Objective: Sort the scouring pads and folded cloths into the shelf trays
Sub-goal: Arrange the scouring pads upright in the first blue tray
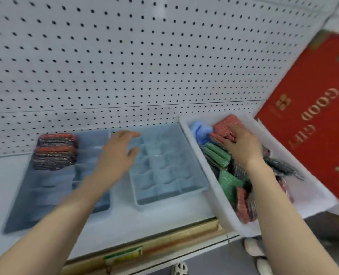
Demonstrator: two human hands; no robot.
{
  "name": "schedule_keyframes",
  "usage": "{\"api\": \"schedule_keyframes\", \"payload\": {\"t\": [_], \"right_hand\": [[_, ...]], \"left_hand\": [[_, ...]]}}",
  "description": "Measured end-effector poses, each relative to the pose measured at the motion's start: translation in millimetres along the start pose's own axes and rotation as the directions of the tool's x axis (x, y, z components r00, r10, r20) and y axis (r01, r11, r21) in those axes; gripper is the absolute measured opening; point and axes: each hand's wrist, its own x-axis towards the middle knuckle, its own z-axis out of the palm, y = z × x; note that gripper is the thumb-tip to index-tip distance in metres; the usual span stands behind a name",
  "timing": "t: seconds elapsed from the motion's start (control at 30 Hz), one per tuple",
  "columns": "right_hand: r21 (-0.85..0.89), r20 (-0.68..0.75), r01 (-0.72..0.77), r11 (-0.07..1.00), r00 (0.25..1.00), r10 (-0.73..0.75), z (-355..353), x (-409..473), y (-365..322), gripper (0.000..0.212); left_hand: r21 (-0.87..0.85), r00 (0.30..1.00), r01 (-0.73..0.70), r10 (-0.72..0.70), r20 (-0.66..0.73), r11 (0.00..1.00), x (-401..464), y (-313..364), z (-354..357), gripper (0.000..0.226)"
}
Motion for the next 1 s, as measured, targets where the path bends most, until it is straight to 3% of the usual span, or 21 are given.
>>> {"api": "schedule_keyframes", "payload": {"t": [0.1,0.2,0.3,0.37,0.43,0.5,0.63,0.7,0.77,0.87,0.93,1.0], "right_hand": [[-0.061,0.259,0.032,0.998,0.966,-0.015,-1,31,43,0.074],[-0.104,0.417,0.17,0.98,0.902,-0.112,15,51,60,0.057],[-0.131,0.383,0.229,0.965,0.909,-0.163,22,70,71,0.037],[-0.119,0.345,0.227,0.967,0.922,-0.174,20,83,78,0.038],[-0.09,0.328,0.193,0.977,0.932,-0.153,18,91,83,0.043],[-0.072,0.349,0.182,0.981,0.926,-0.147,19,96,89,0.048],[-0.08,0.412,0.237,0.968,0.892,-0.185,25,95,95,0.066],[-0.06,0.386,0.203,0.977,0.908,-0.165,24,96,98,0.066],[0.016,0.274,0.141,0.99,0.952,-0.14,15,100,97,0.061],[0.258,-0.006,0.112,0.96,0.993,-0.115,-7,101,90,0.053],[0.478,-0.139,0.113,0.871,0.989,-0.052,-22,98,81,0.046],[0.641,-0.185,0.118,0.759,0.983,0.004,-34,95,70,0.036]], "left_hand": [[-0.025,0.983,-0.139,0.141,0.119,0.99,33,68,52,0.043],[-0.057,0.926,-0.298,0.303,0.226,0.953,54,125,100,0.046],[-0.026,0.844,-0.369,0.347,0.409,0.929,69,152,134,0.053],[0.126,0.786,-0.413,0.283,0.549,0.902,78,158,150,0.068],[0.268,0.762,-0.464,0.227,0.606,0.844,82,158,160,0.077],[0.308,0.777,-0.465,0.216,0.591,0.83,86,163,169,0.07],[0.226,0.821,-0.371,0.205,0.532,0.901,93,168,182,0.056],[0.209,0.834,-0.334,0.185,0.52,0.919,96,168,186,0.052],[0.174,0.87,-0.291,0.185,0.456,0.941,97,167,189,0.046],[0.037,0.95,-0.177,0.16,0.27,0.984,96,166,184,0.041],[-0.096,0.991,-0.029,0.041,0.13,0.995,96,166,177,0.033],[-0.313,0.986,0.165,-0.155,0.056,0.935,98,166,166,0.02]]}}
